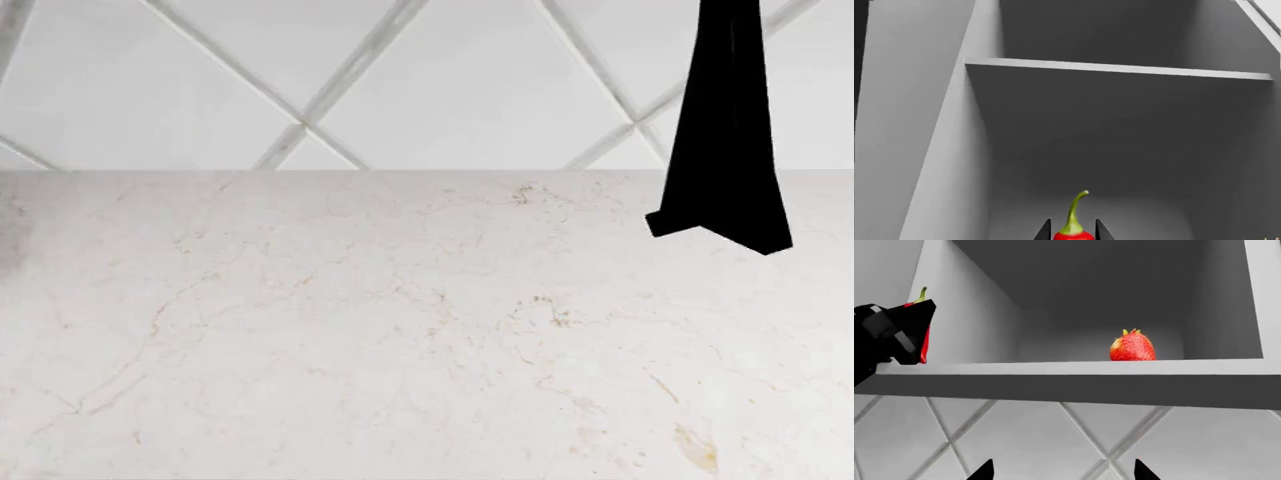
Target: Pick the chili pepper, strawberry from the counter and place them in the cabinet. Then close the cabinet.
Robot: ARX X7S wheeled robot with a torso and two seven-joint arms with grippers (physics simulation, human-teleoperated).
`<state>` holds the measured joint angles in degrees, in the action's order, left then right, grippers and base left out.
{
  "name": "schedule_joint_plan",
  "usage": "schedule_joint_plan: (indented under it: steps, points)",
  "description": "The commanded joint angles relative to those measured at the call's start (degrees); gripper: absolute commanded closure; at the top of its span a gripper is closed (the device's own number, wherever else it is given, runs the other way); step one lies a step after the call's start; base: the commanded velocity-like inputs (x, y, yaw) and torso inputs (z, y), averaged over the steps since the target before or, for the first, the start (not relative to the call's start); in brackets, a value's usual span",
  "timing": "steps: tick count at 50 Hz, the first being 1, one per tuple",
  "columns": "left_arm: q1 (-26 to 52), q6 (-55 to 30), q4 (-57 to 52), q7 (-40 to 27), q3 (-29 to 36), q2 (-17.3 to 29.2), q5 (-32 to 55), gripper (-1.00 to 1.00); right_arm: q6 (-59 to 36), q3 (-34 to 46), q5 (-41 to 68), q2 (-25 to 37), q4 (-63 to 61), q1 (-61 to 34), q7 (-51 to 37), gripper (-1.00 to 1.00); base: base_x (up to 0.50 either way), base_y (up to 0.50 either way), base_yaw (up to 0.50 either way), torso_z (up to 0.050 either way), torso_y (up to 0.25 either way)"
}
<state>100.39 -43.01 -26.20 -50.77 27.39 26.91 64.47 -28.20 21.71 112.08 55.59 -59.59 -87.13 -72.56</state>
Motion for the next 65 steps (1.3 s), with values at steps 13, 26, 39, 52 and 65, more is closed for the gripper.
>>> schedule_joint_plan:
  steps: [13, 26, 39, 52, 65]
  points:
    - [3.6, 6.8, 38.6, 17.0, 10.7, -8.2, -15.0, 1.00, -6.1, -14.0, -1.5, -3.5, 0.0, 14.4, 3.8, -1.00, 0.00, 0.00, 0.00, 0.000, 0.000]
    - [2.3, 5.6, 60.9, 24.0, 13.7, -12.5, -16.4, 1.00, -7.7, -15.3, -1.1, -4.9, 0.0, 15.0, 3.3, -1.00, 0.01, 0.00, 0.00, 0.000, 0.000]
    - [1.4, 3.2, 62.3, 19.3, 12.5, -11.3, -15.9, -1.00, -10.5, -17.6, 0.9, -7.7, -0.1, 15.4, 1.6, -1.00, 0.00, 0.00, 0.00, 0.000, 0.000]
    - [-0.4, 6.5, 48.2, 16.5, 9.8, -7.4, -14.8, -1.00, -13.5, -20.0, 1.2, -9.8, 0.1, 17.1, 1.5, -1.00, 0.00, 0.00, 0.00, 0.000, 0.000]
    - [0.9, 6.3, 22.9, 9.2, 5.6, -1.6, -11.9, -1.00, -15.2, -21.3, 1.1, -11.4, 0.3, 18.1, 1.4, -1.00, 0.00, 0.00, 0.00, 0.000, 0.000]
